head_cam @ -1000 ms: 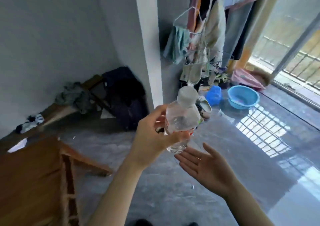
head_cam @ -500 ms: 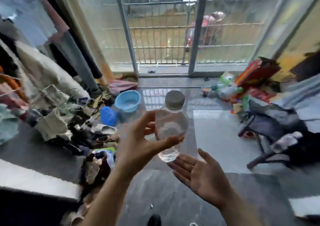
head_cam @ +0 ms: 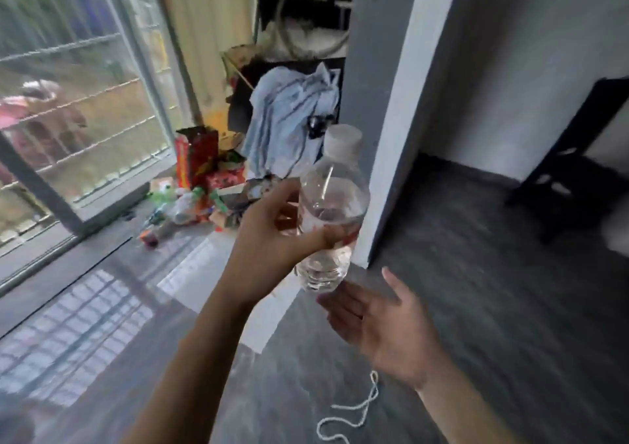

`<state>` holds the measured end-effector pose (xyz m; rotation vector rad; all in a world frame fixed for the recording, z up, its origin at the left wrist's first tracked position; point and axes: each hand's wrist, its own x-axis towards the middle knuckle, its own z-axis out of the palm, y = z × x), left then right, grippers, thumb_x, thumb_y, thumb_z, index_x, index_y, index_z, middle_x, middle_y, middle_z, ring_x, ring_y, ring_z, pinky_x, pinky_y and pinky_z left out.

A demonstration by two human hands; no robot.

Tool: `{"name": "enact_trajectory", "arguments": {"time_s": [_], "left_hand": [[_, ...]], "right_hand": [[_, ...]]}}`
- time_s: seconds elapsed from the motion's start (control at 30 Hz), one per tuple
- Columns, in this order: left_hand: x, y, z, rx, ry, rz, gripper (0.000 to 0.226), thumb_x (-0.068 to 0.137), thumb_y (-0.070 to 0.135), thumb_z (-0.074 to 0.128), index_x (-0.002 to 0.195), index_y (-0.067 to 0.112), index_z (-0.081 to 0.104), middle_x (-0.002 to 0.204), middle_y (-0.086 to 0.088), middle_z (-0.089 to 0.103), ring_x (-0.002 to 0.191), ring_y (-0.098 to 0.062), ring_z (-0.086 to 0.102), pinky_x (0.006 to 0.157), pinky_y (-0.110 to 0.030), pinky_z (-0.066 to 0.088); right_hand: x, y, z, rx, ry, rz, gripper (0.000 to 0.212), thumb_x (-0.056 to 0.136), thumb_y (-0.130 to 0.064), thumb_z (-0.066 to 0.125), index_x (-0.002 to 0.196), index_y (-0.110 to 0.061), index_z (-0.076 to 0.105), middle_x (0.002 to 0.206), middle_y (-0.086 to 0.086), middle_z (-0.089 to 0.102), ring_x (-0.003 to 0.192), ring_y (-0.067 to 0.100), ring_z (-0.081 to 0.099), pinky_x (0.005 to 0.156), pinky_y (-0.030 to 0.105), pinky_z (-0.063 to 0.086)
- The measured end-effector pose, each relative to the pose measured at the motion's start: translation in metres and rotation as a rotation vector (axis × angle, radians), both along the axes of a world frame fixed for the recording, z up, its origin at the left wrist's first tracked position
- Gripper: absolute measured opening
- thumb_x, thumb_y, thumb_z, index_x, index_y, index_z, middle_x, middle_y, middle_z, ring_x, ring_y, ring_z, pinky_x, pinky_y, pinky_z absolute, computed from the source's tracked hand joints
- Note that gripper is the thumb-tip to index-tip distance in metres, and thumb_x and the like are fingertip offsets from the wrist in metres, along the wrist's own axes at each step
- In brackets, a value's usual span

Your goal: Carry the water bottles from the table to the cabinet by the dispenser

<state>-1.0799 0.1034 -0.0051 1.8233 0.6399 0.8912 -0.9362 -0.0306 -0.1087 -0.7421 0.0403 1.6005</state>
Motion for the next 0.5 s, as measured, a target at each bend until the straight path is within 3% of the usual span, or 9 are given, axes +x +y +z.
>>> {"name": "enact_trajectory", "arguments": {"time_s": [0.1,0.2,0.27,0.4,0.5], "left_hand": [[0.05,-0.021,0.001,-0.039,-0.024,-0.154,0.057,0.064,0.042,0.084,0.115,0.021,0.07,0.105,0.0,0.078,0.102,-0.026,0.073,0.093,-0.056,0.057],[0.094,-0.045,0.002,-0.052,0.005,-0.285,0.051,0.065,0.042,0.086,0.112,0.03,0.07,0.105,0.001,0.078,0.104,-0.028,0.072,0.096,-0.056,0.056],[0.121,-0.061,0.001,-0.047,0.028,-0.363,0.049,0.068,0.038,0.088,0.113,0.031,0.07,0.105,0.002,0.077,0.104,-0.026,0.072,0.095,-0.054,0.057],[0.171,-0.094,0.004,-0.025,0.06,-0.469,0.045,0.074,0.023,0.091,0.113,0.024,0.07,0.098,0.005,0.078,0.093,-0.012,0.073,0.086,-0.028,0.059],[0.208,-0.117,0.011,-0.015,0.068,-0.528,0.042,0.076,0.022,0.088,0.114,0.023,0.07,0.097,0.006,0.078,0.089,-0.009,0.073,0.083,-0.022,0.058]], "right_hand": [[0.032,-0.047,0.006,0.047,0.002,-0.143,0.078,0.066,-0.045,0.083,0.123,0.006,0.065,0.131,0.026,0.062,0.118,0.037,0.063,0.094,0.045,0.054],[0.057,-0.089,0.009,0.06,0.004,-0.268,0.084,0.067,-0.044,0.083,0.13,0.007,0.06,0.135,0.026,0.059,0.123,0.037,0.06,0.095,0.046,0.054],[0.071,-0.112,0.008,0.084,0.033,-0.327,0.09,0.057,-0.039,0.092,0.127,0.008,0.061,0.133,0.027,0.06,0.123,0.038,0.06,0.095,0.047,0.054],[0.099,-0.152,0.011,0.117,0.048,-0.4,0.086,0.054,-0.035,0.094,0.121,0.01,0.064,0.129,0.029,0.061,0.122,0.04,0.061,0.092,0.047,0.056],[0.124,-0.177,0.014,0.122,0.045,-0.456,0.091,0.054,-0.036,0.094,0.125,0.011,0.061,0.133,0.03,0.058,0.123,0.04,0.06,0.094,0.048,0.055]]}}
